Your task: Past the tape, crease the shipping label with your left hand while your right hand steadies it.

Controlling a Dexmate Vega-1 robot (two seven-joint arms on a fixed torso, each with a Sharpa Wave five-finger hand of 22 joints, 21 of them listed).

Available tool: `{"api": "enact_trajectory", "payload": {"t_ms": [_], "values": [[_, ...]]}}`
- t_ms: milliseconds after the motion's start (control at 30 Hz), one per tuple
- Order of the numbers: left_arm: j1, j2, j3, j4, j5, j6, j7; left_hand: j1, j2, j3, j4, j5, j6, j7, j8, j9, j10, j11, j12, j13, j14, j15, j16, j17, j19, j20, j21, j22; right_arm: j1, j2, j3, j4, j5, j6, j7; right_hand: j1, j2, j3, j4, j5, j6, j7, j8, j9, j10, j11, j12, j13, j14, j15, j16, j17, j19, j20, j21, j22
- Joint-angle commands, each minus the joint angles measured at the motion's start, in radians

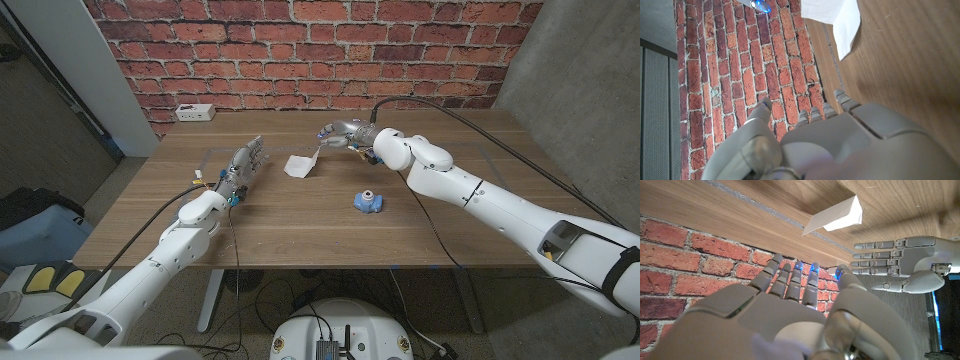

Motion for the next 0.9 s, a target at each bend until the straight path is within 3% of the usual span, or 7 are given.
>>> {"api": "enact_trajectory", "payload": {"t_ms": [33, 900], "values": [[0.015, 0.008, -0.003, -0.021, 0.0, 0.006, 0.011, -0.003, -0.002, 0.008, -0.001, -0.004, -0.001, 0.0, 0.0, 0.003, 0.001, 0.005, -0.001, 0.004, -0.002, -0.004, -0.002, 0.003, 0.002, 0.004, -0.002, 0.003, 0.01, 0.018, -0.013, 0.026, -0.003, 0.042, 0.021, 0.009, -0.003, 0.01, 0.0, 0.002, 0.008, -0.001, -0.004, 0.003, 0.006, -0.005, -0.002, 0.004, 0.012, -0.033, 0.006, 0.002, 0.011, -0.001, -0.004, 0.001], [0.036, 0.017, -0.009, -0.046, -0.002, 0.006, 0.023, -0.004, -0.002, 0.01, -0.003, -0.004, -0.003, 0.003, -0.001, 0.003, 0.0, 0.002, -0.003, 0.004, -0.002, -0.004, -0.002, 0.003, 0.003, 0.002, -0.005, 0.003, 0.036, 0.063, -0.048, 0.103, 0.003, 0.092, 0.056, 0.013, -0.004, 0.014, 0.005, 0.001, 0.023, 0.0, -0.004, 0.003, 0.017, -0.004, -0.003, 0.005, 0.012, -0.035, 0.005, 0.003, 0.011, -0.001, -0.006, 0.002]]}}
